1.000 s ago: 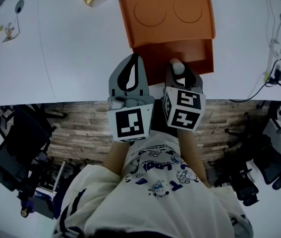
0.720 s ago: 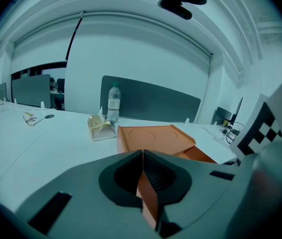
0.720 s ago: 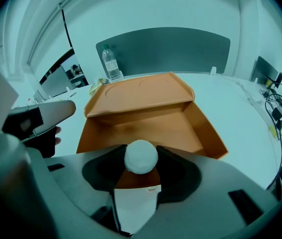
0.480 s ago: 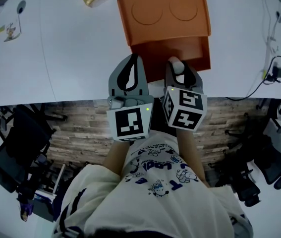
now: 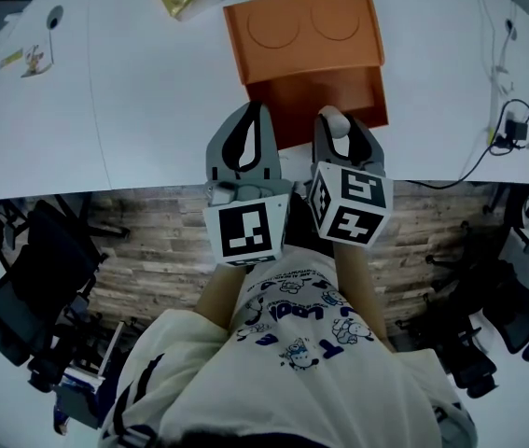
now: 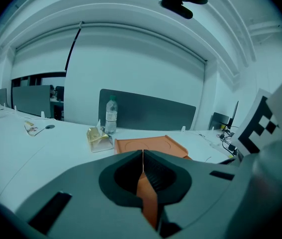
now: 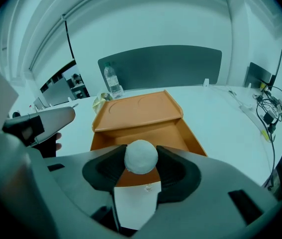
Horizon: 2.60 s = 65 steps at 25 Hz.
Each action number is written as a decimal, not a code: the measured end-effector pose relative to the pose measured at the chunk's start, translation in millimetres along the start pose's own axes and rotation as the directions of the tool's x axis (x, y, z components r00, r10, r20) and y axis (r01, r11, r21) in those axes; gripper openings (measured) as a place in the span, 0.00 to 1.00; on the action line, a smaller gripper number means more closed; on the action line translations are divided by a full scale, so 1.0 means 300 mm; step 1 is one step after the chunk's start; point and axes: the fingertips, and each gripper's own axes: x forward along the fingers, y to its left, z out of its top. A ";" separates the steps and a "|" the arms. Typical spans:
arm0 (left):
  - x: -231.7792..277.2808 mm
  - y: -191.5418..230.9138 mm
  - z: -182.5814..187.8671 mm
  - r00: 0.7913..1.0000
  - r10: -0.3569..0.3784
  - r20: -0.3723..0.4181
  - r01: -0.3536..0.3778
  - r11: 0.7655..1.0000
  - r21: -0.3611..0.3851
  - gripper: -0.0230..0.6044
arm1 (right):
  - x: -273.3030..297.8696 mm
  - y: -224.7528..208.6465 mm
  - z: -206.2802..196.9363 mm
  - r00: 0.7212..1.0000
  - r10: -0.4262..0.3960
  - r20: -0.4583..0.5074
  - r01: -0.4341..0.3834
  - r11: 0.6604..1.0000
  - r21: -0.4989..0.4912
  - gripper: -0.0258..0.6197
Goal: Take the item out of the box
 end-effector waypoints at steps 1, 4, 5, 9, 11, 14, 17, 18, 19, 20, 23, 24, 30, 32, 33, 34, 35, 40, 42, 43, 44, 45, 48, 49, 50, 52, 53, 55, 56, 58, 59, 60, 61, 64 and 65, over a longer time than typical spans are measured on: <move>-0.008 -0.004 0.008 1.000 0.000 0.006 0.000 1.000 0.003 0.07 | -0.010 0.001 0.007 1.000 0.000 0.009 0.000 1.000 -0.001 0.34; -0.036 -0.018 0.024 1.000 -0.007 0.012 0.006 1.000 0.030 0.07 | -0.043 0.003 0.027 0.999 0.005 0.035 -0.005 1.000 -0.004 0.34; -0.046 -0.022 0.030 1.000 -0.008 0.014 0.007 0.999 0.040 0.07 | -0.054 0.005 0.035 0.999 0.007 0.045 -0.007 1.000 -0.006 0.34; -0.085 -0.034 0.077 0.998 -0.001 0.059 -0.001 0.999 0.039 0.07 | -0.093 0.014 0.065 0.997 0.018 0.080 -0.017 1.000 -0.010 0.34; -0.103 -0.043 0.099 0.997 0.001 0.081 -0.004 0.999 0.037 0.07 | -0.111 0.017 0.076 0.995 0.022 0.093 -0.021 1.000 -0.013 0.34; -0.132 -0.048 0.119 0.995 0.003 0.102 -0.008 0.999 0.046 0.07 | -0.139 0.025 0.090 0.993 0.028 0.115 -0.026 1.000 -0.017 0.34; -0.163 -0.050 0.134 0.994 0.006 0.113 -0.013 0.998 0.061 0.07 | -0.171 0.035 0.107 0.990 0.033 0.140 -0.030 0.999 -0.022 0.34; -0.173 -0.051 0.137 0.994 0.006 0.112 -0.014 0.998 0.069 0.07 | -0.183 0.039 0.112 0.988 0.035 0.149 -0.032 0.999 -0.024 0.34; -0.183 -0.052 0.143 0.993 0.006 0.115 -0.014 0.997 0.070 0.07 | -0.194 0.041 0.118 0.987 0.037 0.157 -0.033 0.999 -0.027 0.34; -0.193 -0.053 0.151 0.992 0.006 0.122 -0.014 0.998 0.066 0.07 | -0.206 0.044 0.123 0.986 0.038 0.165 -0.034 0.999 -0.030 0.34; -0.218 -0.055 0.182 0.989 0.007 0.148 -0.016 0.998 0.057 0.07 | -0.239 0.052 0.143 0.981 0.043 0.191 -0.036 0.999 -0.038 0.34; -0.226 -0.054 0.191 0.988 0.007 0.155 -0.017 0.998 0.060 0.07 | -0.250 0.056 0.150 0.979 0.044 0.200 -0.037 0.998 -0.042 0.34; -0.281 -0.071 0.246 0.979 0.000 0.203 -0.014 0.997 0.070 0.07 | -0.314 0.080 0.182 0.968 0.056 0.246 -0.042 0.997 -0.062 0.34; -0.295 -0.076 0.262 0.977 -0.002 0.215 -0.015 0.997 0.075 0.07 | -0.334 0.087 0.196 0.963 0.060 0.262 -0.044 0.997 -0.066 0.34; -0.301 -0.077 0.268 0.976 -0.003 0.217 -0.015 0.997 0.081 0.07 | -0.343 0.092 0.203 0.961 0.062 0.269 -0.045 0.997 -0.068 0.34; -0.308 -0.077 0.274 0.975 -0.003 0.220 -0.016 0.996 0.086 0.07 | -0.352 0.096 0.210 0.959 0.064 0.276 -0.047 0.996 -0.070 0.34; -0.314 -0.077 0.282 0.974 -0.003 0.225 -0.017 0.996 0.088 0.07 | -0.361 0.101 0.216 0.957 0.067 0.282 -0.049 0.996 -0.072 0.34; -0.341 -0.080 0.321 0.967 0.002 0.255 -0.027 0.995 0.095 0.07 | -0.402 0.119 0.243 0.947 0.081 0.311 -0.057 0.995 -0.085 0.34; -0.350 -0.082 0.336 0.963 0.004 0.268 -0.030 0.995 0.096 0.07 | -0.416 0.125 0.252 0.943 0.086 0.321 -0.059 0.994 -0.090 0.34; -0.353 -0.083 0.344 0.962 0.004 0.274 -0.031 0.995 0.096 0.07 | -0.423 0.127 0.257 0.941 0.088 0.327 -0.060 0.994 -0.093 0.34; -0.357 -0.084 0.351 0.960 0.004 0.280 -0.032 0.995 0.096 0.07 | -0.430 0.129 0.261 0.939 0.089 0.332 -0.060 0.994 -0.095 0.34; -0.361 -0.084 0.359 0.959 0.004 0.285 -0.033 0.995 0.097 0.07 | -0.438 0.132 0.265 0.937 0.090 0.337 -0.060 0.993 -0.097 0.34; -0.377 -0.084 0.377 0.954 0.003 0.299 -0.035 0.994 0.100 0.07 | -0.461 0.141 0.276 0.931 0.091 0.354 -0.058 0.993 -0.104 0.34; -0.383 -0.084 0.383 0.953 0.003 0.303 -0.035 0.994 0.100 0.07 | -0.469 0.143 0.279 0.929 0.092 0.359 -0.058 0.993 -0.104 0.34; -0.390 -0.084 0.388 0.952 0.003 0.307 -0.036 0.994 0.101 0.07 | -0.478 0.145 0.283 0.927 0.092 0.365 -0.057 0.993 -0.105 0.34; -0.402 -0.082 0.399 0.949 0.004 0.316 -0.038 0.994 0.101 0.07 | -0.498 0.149 0.292 0.921 0.091 0.379 -0.055 0.993 -0.106 0.34; -0.408 -0.081 0.403 0.947 0.004 0.320 -0.039 0.994 0.102 0.07 | -0.508 0.150 0.297 0.918 0.091 0.386 -0.054 0.993 -0.107 0.34; -0.419 -0.085 0.412 0.945 0.002 0.328 -0.038 0.994 0.104 0.07 | -0.527 0.153 0.305 0.912 0.091 0.400 -0.051 0.993 -0.108 0.34; -0.424 -0.089 0.417 0.943 -0.001 0.332 -0.036 0.994 0.106 0.07 | -0.535 0.155 0.309 0.910 0.090 0.405 -0.050 0.993 -0.108 0.34; -0.433 -0.099 0.425 0.941 -0.008 0.339 -0.032 0.993 0.112 0.07 | -0.550 0.158 0.313 0.905 0.091 0.415 -0.049 0.993 -0.111 0.34; -0.438 -0.103 0.429 0.939 -0.011 0.343 -0.030 0.993 0.115 0.07 | -0.557 0.161 0.315 0.903 0.093 0.420 -0.050 0.992 -0.113 0.34; -0.443 -0.107 0.434 0.938 -0.014 0.347 -0.029 0.993 0.117 0.07 | -0.566 0.163 0.317 0.900 0.095 0.425 -0.051 0.992 -0.114 0.34; -0.449 -0.109 0.438 0.936 -0.015 0.351 -0.029 0.992 0.119 0.07 | -0.576 0.166 0.320 0.897 0.097 0.432 -0.052 0.992 -0.117 0.34; -0.465 -0.110 0.448 0.932 -0.013 0.362 -0.032 0.992 0.120 0.07 | -0.604 0.174 0.331 0.886 0.104 0.452 -0.054 0.991 -0.122 0.34; -0.470 -0.110 0.450 0.931 -0.012 0.366 -0.033 0.992 0.118 0.07 | -0.612 0.175 0.334 0.883 0.105 0.458 -0.054 0.991 -0.123 0.34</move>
